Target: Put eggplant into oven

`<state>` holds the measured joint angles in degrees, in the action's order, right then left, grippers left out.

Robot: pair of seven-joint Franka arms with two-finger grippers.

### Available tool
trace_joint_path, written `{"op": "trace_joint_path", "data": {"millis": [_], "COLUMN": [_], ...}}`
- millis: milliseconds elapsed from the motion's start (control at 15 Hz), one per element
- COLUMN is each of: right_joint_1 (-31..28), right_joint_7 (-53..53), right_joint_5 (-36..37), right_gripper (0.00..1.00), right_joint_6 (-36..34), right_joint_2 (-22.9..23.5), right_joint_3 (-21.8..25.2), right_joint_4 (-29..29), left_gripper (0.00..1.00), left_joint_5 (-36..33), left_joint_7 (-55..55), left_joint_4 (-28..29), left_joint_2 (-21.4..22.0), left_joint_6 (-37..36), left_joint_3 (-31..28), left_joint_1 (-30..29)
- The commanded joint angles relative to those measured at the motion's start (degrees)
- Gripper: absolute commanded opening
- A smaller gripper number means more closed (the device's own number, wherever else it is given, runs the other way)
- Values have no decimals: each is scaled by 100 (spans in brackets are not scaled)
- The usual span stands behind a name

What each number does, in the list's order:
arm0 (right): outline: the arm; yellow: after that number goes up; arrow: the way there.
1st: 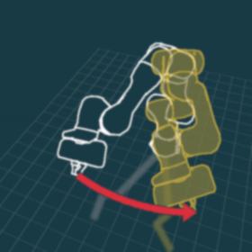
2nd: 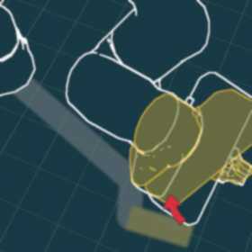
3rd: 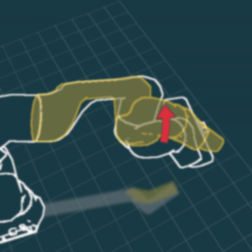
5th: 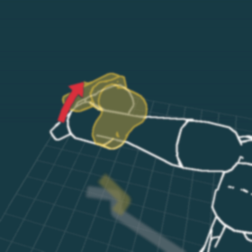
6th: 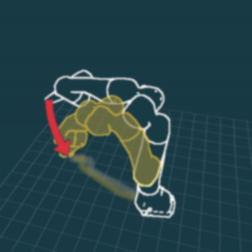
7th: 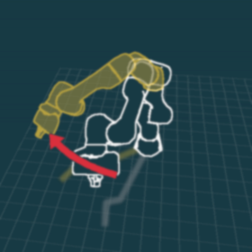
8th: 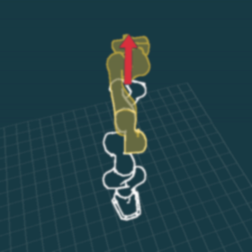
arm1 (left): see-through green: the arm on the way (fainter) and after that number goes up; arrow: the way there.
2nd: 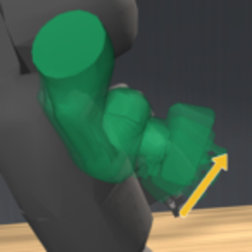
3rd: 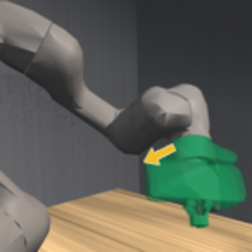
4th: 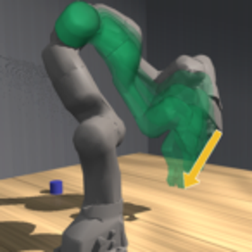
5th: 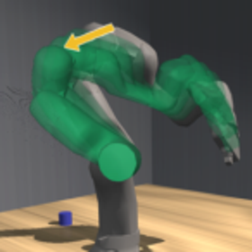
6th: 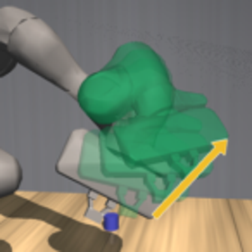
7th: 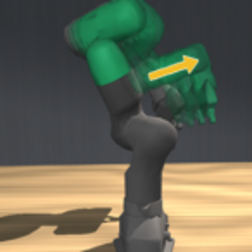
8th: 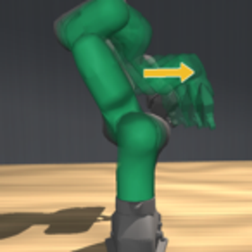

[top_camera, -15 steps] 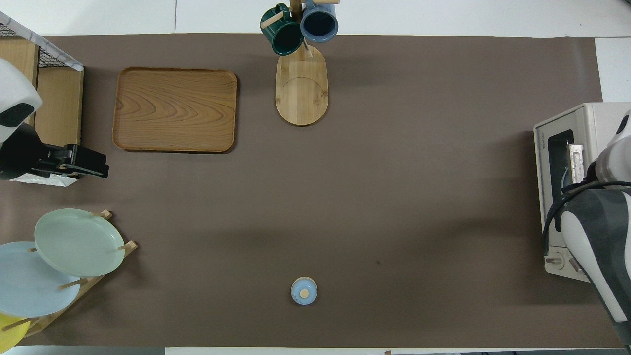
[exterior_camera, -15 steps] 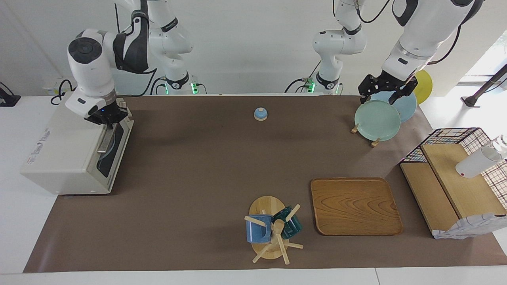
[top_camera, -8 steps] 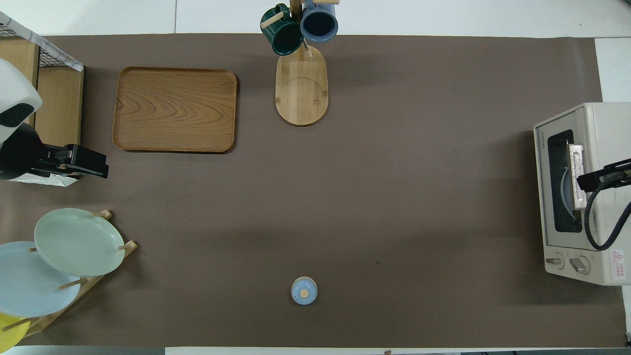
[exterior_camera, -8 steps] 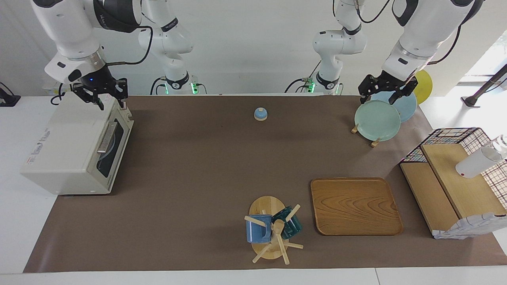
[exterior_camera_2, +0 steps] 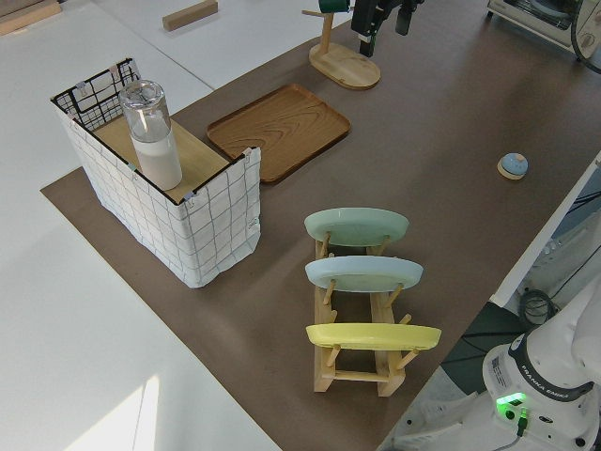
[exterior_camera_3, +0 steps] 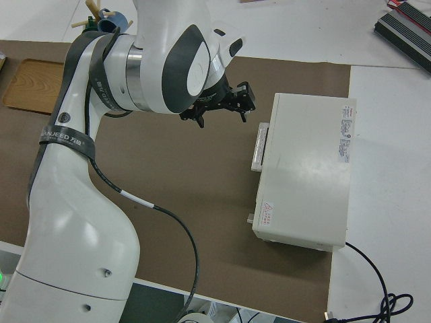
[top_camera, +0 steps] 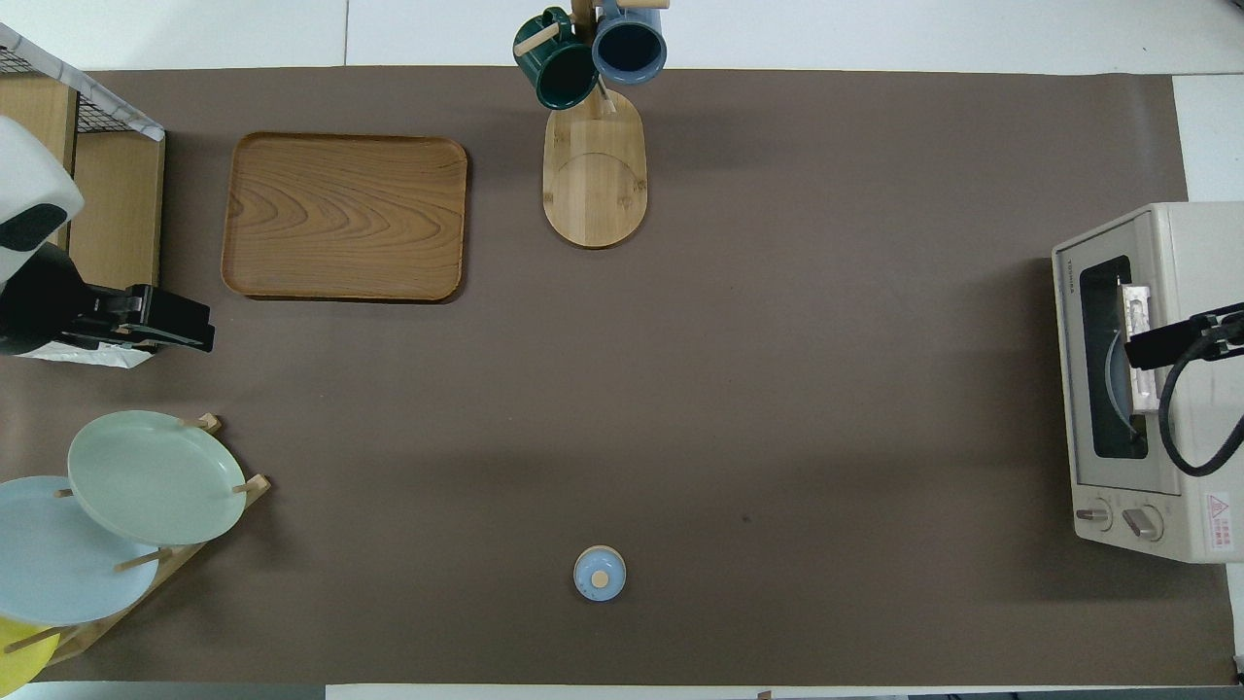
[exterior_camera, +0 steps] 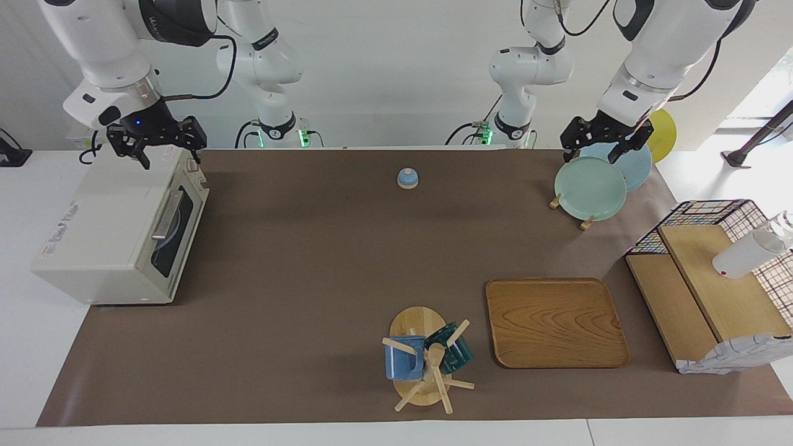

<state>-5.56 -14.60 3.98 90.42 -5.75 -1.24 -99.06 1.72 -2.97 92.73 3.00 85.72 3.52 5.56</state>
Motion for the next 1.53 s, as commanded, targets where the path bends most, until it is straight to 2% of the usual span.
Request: {"op": "trace_joint_path", "data": {"millis": [0, 199, 332, 465, 931, 1463], "right_joint_1": [-7, 55, 186, 564, 494, 495], "right_joint_7": [98, 106, 124, 115, 404, 432], "right_joint_5": [-161, -161, -161, -152, -170, -187], "right_gripper": [100, 100, 100, 100, 100, 100], "right_joint_6": [-130, -322, -402, -411, -122, -165], "right_joint_2": [161, 573, 470, 451, 452, 425], "right_joint_3": [10, 44, 228, 641, 599, 581], "right_joint_4": [254, 623, 668, 651, 660, 624], "left_gripper": [100, 100, 100, 100, 100, 100], "left_joint_5": [-58, -58, -58, -58, -58, -58], "left_joint_7": [-28, -28, -28, -28, -28, -29], "left_joint_4": [-18, -18, -18, -18, -18, -18], "left_joint_2": [34, 34, 34, 34, 34, 34], "left_joint_6": [-29, -29, -29, -29, -29, -29], "left_joint_3": [8, 8, 8, 8, 8, 8], "left_joint_1": [-37, -37, -37, -37, -37, -37]}}
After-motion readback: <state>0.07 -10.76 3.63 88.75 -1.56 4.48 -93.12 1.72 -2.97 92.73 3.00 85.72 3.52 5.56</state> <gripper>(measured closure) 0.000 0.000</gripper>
